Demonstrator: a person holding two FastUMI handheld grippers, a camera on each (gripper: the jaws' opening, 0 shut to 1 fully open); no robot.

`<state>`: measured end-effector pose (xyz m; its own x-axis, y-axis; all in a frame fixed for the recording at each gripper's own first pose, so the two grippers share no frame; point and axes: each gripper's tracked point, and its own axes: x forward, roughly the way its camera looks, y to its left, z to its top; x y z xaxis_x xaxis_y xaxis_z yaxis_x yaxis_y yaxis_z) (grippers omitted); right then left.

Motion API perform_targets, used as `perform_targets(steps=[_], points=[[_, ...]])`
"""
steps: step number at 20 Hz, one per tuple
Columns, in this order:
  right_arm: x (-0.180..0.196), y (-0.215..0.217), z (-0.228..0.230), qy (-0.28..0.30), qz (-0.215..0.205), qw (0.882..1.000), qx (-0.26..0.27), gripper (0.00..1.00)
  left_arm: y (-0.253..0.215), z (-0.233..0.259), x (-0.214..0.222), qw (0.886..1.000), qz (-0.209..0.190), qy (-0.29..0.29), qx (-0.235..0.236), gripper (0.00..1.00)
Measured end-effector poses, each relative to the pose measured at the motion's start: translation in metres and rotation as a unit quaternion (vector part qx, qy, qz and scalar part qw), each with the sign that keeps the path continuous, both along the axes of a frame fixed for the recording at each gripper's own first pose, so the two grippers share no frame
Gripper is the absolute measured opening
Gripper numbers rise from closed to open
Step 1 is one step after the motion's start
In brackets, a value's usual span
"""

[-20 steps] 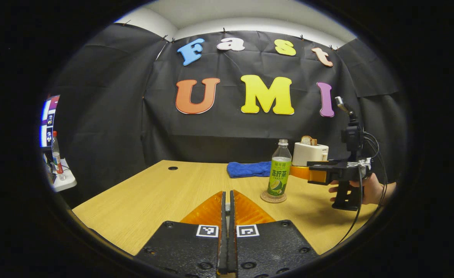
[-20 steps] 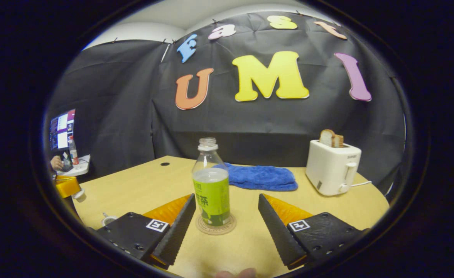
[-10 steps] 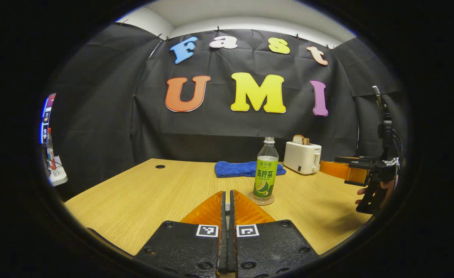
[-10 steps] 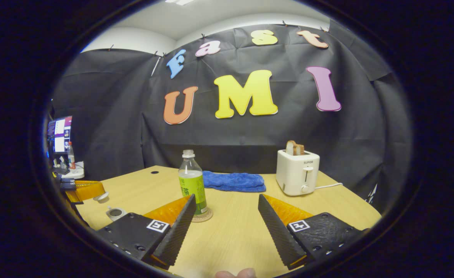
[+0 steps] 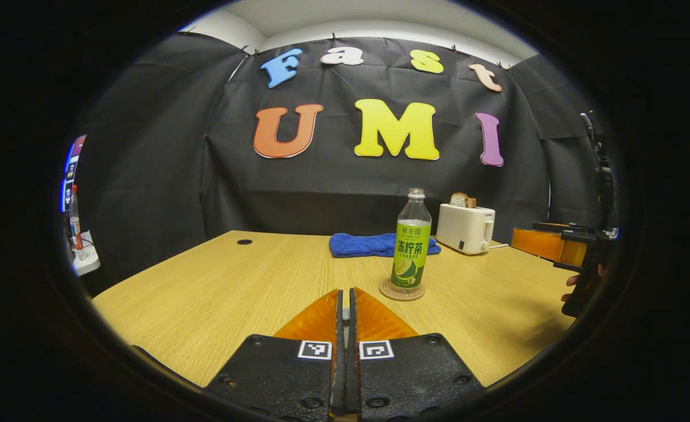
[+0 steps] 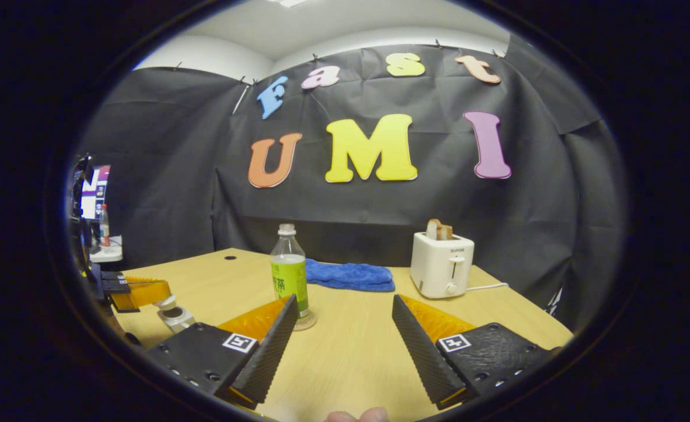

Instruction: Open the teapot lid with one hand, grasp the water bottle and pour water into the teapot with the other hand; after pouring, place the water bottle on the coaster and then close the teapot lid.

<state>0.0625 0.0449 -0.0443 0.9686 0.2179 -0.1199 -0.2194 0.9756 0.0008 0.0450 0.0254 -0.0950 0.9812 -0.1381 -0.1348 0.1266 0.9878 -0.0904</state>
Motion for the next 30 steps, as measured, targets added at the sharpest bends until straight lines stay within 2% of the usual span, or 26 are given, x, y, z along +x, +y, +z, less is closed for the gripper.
perform_targets(steps=[1, 2, 6, 12, 18, 19, 20, 23, 24, 27, 28, 30], points=[[0.0, -0.001, -0.001, 0.002, 0.0, 1.0, 0.001, 0.94, -0.001, -0.002, 0.0, 1.0, -0.001, 0.002, -0.001, 0.03], [0.0, -0.001, -0.002, 0.003, -0.001, 1.0, 0.002, 0.99, -0.001, -0.003, 0.0, 1.0, -0.001, 0.003, -0.002, 0.03], [-0.001, -0.004, -0.003, 0.004, -0.004, 1.0, 0.001, 0.94, -0.003, -0.008, 0.001, 1.0, 0.001, 0.008, -0.003, 0.03], [-0.002, -0.006, -0.007, 0.01, -0.006, 1.0, 0.002, 0.96, -0.002, -0.024, 0.002, 1.0, 0.008, 0.021, 0.003, 0.04], [-0.008, -0.011, -0.009, 0.011, -0.007, 1.0, 0.007, 0.96, -0.001, -0.024, 0.006, 0.999, 0.027, 0.012, 0.029, 0.08], [-0.012, -0.012, -0.009, 0.011, -0.008, 1.0, 0.009, 0.96, 0.001, -0.023, 0.005, 0.999, 0.033, 0.01, 0.03, 0.12], [-0.016, -0.014, -0.009, 0.011, -0.01, 1.0, 0.011, 0.96, 0.001, -0.018, 0.005, 0.999, 0.037, 0.007, 0.034, 0.21], [-0.022, -0.018, -0.005, 0.006, -0.022, 1.0, 0.02, 0.99, 0.007, 0.014, 0.001, 0.997, 0.055, -0.029, 0.035, 0.98], [-0.024, -0.02, -0.004, 0.002, -0.025, 0.999, 0.02, 0.96, 0.008, 0.026, -0.002, 0.997, 0.059, -0.039, 0.031, 0.96], [-0.032, -0.031, 0.011, -0.019, -0.052, 0.998, 0.012, 0.96, 0.003, 0.06, -0.015, 0.996, 0.063, -0.064, 0.016, 0.96], [-0.037, -0.036, 0.018, -0.03, -0.061, 0.998, 0.013, 0.94, 0.001, 0.07, -0.02, 0.995, 0.067, -0.072, 0.014, 0.96], [-0.051, -0.037, 0.024, -0.042, -0.072, 0.996, 0.019, 0.96, -0.007, 0.083, -0.03, 0.994, 0.071, -0.085, 0.013, 0.96]])
